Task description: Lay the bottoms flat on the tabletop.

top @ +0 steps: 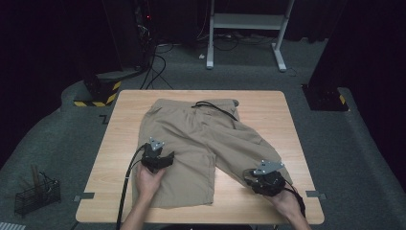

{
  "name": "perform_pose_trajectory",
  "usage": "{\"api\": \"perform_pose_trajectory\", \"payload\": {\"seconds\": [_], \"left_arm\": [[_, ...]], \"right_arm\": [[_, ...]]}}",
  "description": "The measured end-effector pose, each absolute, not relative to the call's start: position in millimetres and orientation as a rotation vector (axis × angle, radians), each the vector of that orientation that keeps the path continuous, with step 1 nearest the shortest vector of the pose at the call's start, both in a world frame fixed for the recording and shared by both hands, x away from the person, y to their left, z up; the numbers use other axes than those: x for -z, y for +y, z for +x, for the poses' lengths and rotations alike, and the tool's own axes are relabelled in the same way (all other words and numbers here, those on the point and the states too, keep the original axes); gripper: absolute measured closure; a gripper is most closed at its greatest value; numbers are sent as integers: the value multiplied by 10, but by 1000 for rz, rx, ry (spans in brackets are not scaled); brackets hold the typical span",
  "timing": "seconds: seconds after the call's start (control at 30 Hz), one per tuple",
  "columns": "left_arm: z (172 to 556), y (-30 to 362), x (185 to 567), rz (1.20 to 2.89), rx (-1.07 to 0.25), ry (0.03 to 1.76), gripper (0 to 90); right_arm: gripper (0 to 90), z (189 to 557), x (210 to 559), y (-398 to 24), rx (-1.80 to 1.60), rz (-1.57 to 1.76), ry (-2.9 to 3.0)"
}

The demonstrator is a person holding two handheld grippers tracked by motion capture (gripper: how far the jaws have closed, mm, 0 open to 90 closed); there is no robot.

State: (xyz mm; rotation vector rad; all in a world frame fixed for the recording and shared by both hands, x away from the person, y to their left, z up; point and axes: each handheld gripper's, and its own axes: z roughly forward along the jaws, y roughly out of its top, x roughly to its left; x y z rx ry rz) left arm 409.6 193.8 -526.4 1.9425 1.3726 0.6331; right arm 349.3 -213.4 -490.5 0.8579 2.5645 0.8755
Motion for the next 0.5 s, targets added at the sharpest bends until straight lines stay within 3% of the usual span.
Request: {"api": "perform_pose_trajectory", "payload": {"seconds": [0.07,0.2,0.5], "left_arm": [[4095,1938,5264,1943,-633,1372,326],[4096,1938,5264,1943,-633,1372,326],[4095,1938,5263,1945,-634,1371,326]], "right_arm": [[638,3504,5006,-2163,-840,881,2586],[857,3475,5048,-2198,-863,895,2592],[850,3064,4920,-1737,-1027,649,2781]]}}
